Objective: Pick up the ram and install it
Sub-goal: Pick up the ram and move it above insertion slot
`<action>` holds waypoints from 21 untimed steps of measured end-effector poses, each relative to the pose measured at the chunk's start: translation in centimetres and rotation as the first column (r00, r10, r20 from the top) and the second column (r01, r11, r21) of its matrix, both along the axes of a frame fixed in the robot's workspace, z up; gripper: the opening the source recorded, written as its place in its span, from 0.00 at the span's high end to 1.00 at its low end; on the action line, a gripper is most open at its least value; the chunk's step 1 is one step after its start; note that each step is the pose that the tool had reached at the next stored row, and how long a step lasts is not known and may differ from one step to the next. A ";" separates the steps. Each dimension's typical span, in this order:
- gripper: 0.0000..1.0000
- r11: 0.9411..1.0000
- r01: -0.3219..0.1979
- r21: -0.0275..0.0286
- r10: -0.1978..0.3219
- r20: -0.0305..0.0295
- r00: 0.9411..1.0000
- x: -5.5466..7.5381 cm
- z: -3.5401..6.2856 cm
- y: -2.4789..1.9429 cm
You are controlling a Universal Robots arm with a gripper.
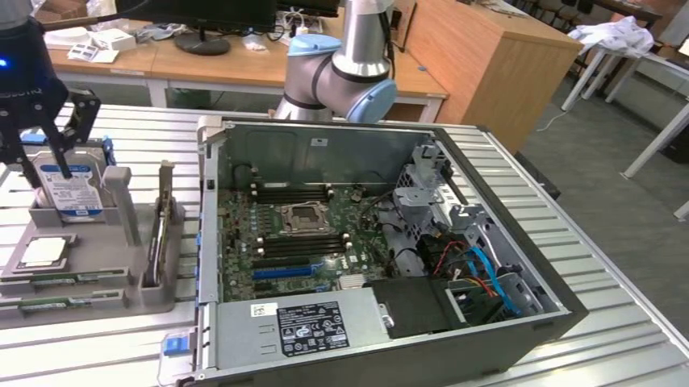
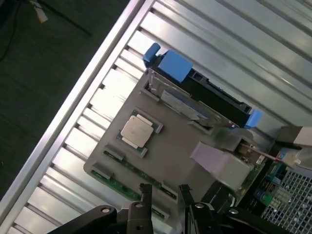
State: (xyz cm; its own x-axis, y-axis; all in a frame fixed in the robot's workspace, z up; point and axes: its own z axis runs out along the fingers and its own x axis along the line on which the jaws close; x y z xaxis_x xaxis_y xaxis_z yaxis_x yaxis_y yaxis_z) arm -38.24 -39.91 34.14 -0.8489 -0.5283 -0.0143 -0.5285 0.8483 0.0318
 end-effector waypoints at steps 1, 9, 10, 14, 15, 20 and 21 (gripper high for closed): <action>0.65 1.000 -0.019 0.000 0.019 0.000 1.000 0.0 -0.14 0.00; 0.65 0.987 -0.162 0.000 0.162 0.000 0.987 0.0 -1.19 0.00; 0.65 0.983 -0.182 0.000 0.182 0.000 0.983 0.0 -1.35 0.00; 0.65 0.969 -0.248 0.001 0.248 -0.002 0.969 0.0 -2.04 0.00; 0.65 0.965 -0.262 0.001 0.262 -0.003 0.965 0.0 -2.22 -0.01; 0.65 0.939 -0.343 0.002 0.343 -0.008 0.939 0.0 -3.12 -0.01; 0.65 0.933 -0.359 0.003 0.359 -0.009 0.933 0.0 -3.29 -0.01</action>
State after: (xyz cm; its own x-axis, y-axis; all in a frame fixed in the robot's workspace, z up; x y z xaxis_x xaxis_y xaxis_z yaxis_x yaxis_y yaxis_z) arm -38.24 -39.92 30.85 -0.6026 -0.7980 -0.0083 -0.7976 0.6019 0.0385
